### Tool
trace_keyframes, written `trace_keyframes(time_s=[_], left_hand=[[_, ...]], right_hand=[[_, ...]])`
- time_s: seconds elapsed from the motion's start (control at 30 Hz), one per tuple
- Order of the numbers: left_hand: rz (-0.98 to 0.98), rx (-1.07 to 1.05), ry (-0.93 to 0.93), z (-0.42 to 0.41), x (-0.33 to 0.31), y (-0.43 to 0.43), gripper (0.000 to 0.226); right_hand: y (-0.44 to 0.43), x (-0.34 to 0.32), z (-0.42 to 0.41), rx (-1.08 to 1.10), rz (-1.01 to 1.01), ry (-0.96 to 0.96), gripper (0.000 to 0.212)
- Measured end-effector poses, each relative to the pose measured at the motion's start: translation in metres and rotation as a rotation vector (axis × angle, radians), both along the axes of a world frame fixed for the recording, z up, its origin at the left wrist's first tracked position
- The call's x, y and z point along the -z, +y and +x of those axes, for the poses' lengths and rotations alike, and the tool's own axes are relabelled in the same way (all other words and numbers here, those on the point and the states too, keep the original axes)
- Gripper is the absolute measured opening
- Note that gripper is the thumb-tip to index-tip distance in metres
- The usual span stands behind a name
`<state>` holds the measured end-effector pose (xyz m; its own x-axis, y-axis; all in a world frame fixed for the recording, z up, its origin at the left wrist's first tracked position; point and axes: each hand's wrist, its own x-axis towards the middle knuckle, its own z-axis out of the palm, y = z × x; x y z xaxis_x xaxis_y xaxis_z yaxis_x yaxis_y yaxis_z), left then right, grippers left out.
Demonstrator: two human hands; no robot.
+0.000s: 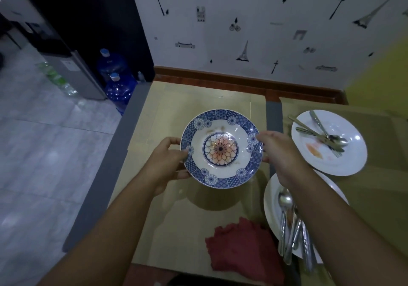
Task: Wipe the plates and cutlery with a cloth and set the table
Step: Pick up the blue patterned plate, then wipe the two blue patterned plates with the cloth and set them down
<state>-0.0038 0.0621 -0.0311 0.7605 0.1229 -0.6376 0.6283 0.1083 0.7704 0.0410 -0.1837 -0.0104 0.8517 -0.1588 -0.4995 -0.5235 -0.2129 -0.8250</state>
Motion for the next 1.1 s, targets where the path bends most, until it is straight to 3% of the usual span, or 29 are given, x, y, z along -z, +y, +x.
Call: trace_keyframes(time_s=[0.17, 0.33, 0.5, 0.63, 0.83, 1.1], left_hand=[[-0.110, -0.043, -0.059, -0.055, 0.008, -0.011, 0.023], [-0.066, -0.155, -0.029, -0.103, 0.010, -0.030, 0.019], [-0.001, -0.239, -0.033, -0.141, 0.020, -0.028, 0.019], [0.061, -0.284, -0.065, -0.156, 0.028, -0.011, 0.019], [0.061, -0.309, -0.112, -0.160, 0.036, 0.020, 0.020], [0.020, -0.276, -0.105, -0.164, 0.052, 0.031, 0.020]], right_hand=[[-0.010, 0.005, -0.038, -0.062, -0.035, -0.016, 0.011], [-0.018, 0.007, -0.069, -0.183, -0.086, -0.055, 0.033], [-0.016, 0.005, -0.117, -0.376, -0.145, -0.177, 0.018], [-0.016, 0.032, -0.164, -0.574, -0.454, -0.244, 0.026], [0.013, 0.078, -0.210, -0.861, -0.887, -0.094, 0.061], [0.033, 0.088, -0.213, -0.815, -1.071, 0.006, 0.070]])
